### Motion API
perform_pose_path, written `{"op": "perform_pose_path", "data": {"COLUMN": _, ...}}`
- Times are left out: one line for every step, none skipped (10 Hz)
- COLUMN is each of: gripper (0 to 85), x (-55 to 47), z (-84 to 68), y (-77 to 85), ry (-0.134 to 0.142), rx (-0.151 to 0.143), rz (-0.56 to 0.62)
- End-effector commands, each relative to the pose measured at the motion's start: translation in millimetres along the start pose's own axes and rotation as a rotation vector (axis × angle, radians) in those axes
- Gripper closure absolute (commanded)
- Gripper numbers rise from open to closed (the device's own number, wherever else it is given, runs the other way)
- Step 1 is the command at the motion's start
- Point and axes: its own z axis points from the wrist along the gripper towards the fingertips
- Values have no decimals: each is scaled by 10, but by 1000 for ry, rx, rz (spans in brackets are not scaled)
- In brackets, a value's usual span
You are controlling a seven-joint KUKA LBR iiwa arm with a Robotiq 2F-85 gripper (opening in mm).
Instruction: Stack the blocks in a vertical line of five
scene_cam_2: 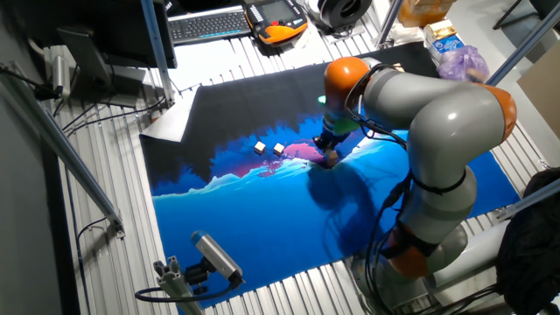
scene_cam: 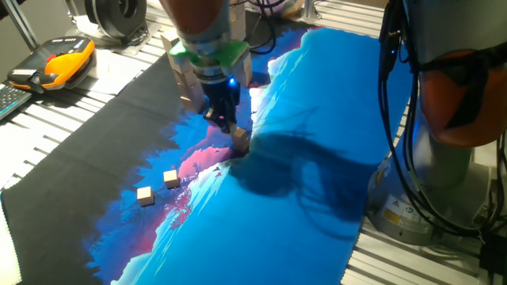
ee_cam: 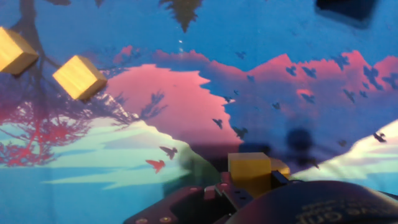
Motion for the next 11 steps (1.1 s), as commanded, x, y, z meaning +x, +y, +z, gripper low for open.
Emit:
{"op": "perform_pose_path", "data": {"gripper": 850, "x": 29, "z": -2, "y": -68, "ry": 5, "rx": 2, "rz": -3}}
{"op": "perform_pose_path", "data": {"gripper": 850, "x": 71, "z": 7, "y": -109, "ry": 7, "rx": -1, "rz": 3}}
{"op": "perform_pose_path", "data": {"gripper": 850, "x": 105, "z": 18, "y": -119, "ry": 5, "rx": -1, "rz": 11}}
{"op": "perform_pose_path", "data": {"gripper": 850, "x": 121, "z": 19, "y": -125, "ry": 5, "rx": -1, "rz": 16}}
{"op": "perform_pose_path", "data": {"gripper": 850, "x": 119, "z": 29, "y": -122, "ry": 4, "rx": -8, "rz": 17}}
{"op": "perform_pose_path", "data": {"gripper": 850, "x": 112, "z": 50, "y": -116, "ry": -4, "rx": -8, "rz": 21}}
{"op": "perform_pose_path", "data": {"gripper": 850, "x": 106, "z": 84, "y": -115, "ry": -11, "rx": -8, "rz": 26}}
{"op": "perform_pose_path", "data": {"gripper": 850, "x": 99, "z": 128, "y": -127, "ry": -13, "rx": -14, "rz": 26}}
{"op": "perform_pose_path", "data": {"gripper": 850, "x": 95, "z": 143, "y": -132, "ry": -13, "rx": -22, "rz": 24}}
{"op": "perform_pose_path", "data": {"gripper": 850, "x": 95, "z": 143, "y": -128, "ry": -12, "rx": -23, "rz": 27}}
{"op": "perform_pose_path", "data": {"gripper": 850, "x": 96, "z": 142, "y": -131, "ry": -12, "rx": -23, "rz": 27}}
